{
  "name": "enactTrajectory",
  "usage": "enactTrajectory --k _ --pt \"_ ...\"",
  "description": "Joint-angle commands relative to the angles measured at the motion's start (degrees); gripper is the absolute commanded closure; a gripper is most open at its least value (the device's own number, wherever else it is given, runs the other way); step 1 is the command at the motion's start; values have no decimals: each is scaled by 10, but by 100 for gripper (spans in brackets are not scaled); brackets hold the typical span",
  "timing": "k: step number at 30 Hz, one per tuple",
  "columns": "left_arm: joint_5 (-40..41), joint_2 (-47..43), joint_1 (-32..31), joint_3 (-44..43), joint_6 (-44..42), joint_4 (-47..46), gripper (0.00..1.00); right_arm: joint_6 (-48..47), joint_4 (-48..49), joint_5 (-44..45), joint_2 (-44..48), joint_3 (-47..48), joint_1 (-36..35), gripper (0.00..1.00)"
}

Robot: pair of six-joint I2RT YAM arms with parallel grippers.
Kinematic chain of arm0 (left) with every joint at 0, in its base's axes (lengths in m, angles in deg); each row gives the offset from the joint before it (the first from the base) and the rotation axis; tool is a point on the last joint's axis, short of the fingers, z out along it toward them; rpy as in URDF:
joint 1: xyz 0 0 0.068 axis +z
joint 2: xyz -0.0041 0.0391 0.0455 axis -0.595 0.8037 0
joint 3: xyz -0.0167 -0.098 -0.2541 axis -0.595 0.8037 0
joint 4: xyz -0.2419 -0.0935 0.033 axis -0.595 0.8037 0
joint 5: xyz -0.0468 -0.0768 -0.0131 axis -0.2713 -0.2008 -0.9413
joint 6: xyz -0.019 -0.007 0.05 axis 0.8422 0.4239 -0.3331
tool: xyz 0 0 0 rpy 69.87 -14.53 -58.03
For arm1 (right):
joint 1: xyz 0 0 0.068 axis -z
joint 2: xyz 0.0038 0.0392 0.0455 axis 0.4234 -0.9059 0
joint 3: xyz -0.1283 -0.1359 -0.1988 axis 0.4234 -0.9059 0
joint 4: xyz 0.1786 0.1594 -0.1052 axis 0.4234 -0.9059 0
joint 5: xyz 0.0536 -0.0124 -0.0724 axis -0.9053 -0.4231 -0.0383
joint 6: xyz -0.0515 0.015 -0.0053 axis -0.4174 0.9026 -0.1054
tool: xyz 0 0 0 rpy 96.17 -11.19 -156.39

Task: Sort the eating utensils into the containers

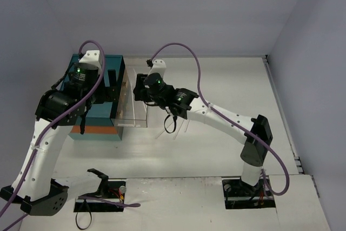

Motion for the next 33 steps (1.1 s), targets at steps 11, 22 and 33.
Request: enactTrajectory --k 11,22,33 --pt "-10 23 3 -28 8 -21 14 49 -78 41 187 -272 186 49" --pt "-15 19 3 -21 14 -21 14 45 -53 -40 23 -303 195 57" --pt "-3 -5 3 -8 8 -18 14 67 -17 -30 -47 -323 197 68"
